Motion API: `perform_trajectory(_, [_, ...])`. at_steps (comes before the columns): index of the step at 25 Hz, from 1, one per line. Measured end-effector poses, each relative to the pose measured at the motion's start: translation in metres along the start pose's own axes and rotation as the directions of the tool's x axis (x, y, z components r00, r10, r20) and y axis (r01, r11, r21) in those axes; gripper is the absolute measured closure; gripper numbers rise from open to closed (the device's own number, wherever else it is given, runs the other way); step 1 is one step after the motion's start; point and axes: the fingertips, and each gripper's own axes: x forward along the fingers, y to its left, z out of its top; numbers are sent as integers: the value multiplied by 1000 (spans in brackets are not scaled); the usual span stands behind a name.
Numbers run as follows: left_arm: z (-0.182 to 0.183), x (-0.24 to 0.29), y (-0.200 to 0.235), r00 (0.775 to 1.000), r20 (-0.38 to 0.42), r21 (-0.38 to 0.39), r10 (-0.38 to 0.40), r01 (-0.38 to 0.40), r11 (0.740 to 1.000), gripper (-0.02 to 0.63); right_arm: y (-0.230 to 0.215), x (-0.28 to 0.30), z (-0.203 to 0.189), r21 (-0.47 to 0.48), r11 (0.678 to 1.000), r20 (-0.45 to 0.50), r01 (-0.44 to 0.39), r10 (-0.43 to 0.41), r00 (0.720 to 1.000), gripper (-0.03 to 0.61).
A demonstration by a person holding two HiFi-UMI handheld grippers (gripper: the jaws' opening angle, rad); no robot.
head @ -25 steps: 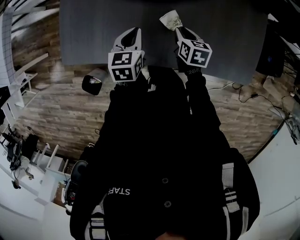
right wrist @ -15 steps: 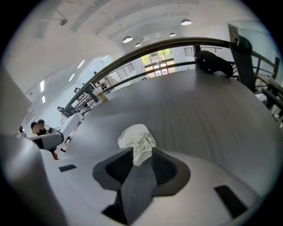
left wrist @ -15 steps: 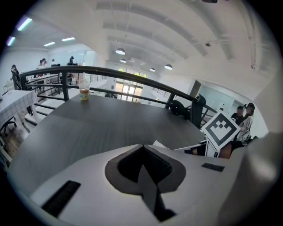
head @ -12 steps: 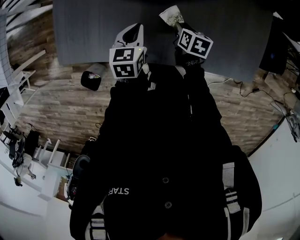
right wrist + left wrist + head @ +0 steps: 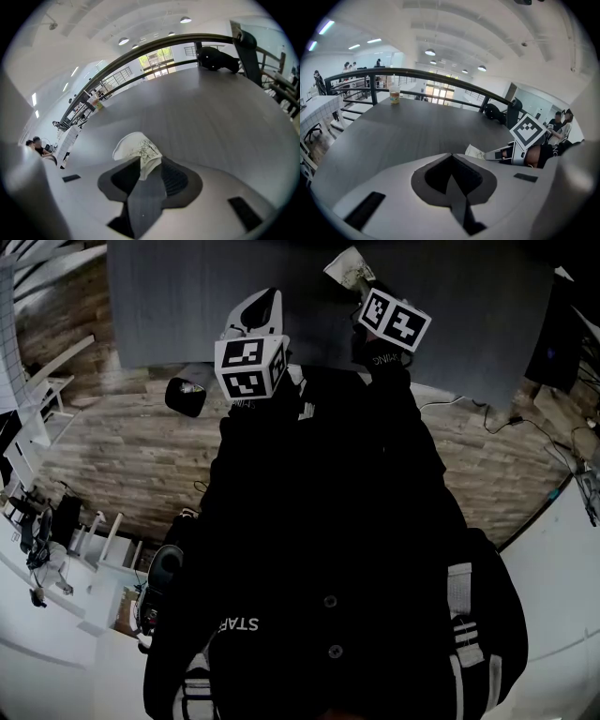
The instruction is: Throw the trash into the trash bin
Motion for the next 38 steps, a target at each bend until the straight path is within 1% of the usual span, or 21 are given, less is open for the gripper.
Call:
perform_trajectory(3, [-1,-1,2,1000,0,-6,6,-6,1000,614,-3,1,0,-13,999,6,49,-49,999,442])
perform_trajectory(5, [-2,-2,1,1000,0,-8,8,-8,1000,614,-5,2,0,-3,999,7,51,-51,999,443])
perform_trajectory(8, [-4,-4,-1,1000,-1,-10,10,-10,1000,614,-4,2,0,6,1000,2,18,-18,1000,455])
perform_trajectory(10, [-5,-5,1,1000,-2,-14,14,-14,1000,614,1,2,1,2,1000,-2,-7,7,1000,501])
perform_trajectory(13, [-5,-5,5,1000,-1,-21,22,-22,1000,614,5,3,1,-2,1000,1,-23,23,1000,529])
perform_trajectory(19, [-1,-13,17,999,21,-47,49,-48,998,614,18,-3,11,-41,997,25,-73,74,997,535])
perform_trajectory(23, [-3,-29,27,995,53,-82,88,-83,993,614,33,-20,19,-101,989,56,-106,112,992,535])
perform_trajectory(25, [-4,-38,39,992,66,-105,112,-104,989,614,49,-25,22,-139,982,61,-130,139,988,535])
perform_trajectory(27, [-1,-50,58,987,80,-131,139,-127,983,614,76,-28,26,-175,971,65,-163,177,982,535])
perform_trajectory(29, [1,-70,77,980,97,-167,174,-157,973,614,108,-35,29,-216,954,65,-209,228,972,535])
perform_trajectory(33, [-12,-114,103,958,122,-243,260,-225,944,614,162,-50,17,-318,900,29,-297,322,946,535])
perform_trajectory(38, [-37,-169,157,933,129,-314,336,-283,906,614,244,-61,-10,-419,824,-27,-381,408,913,535])
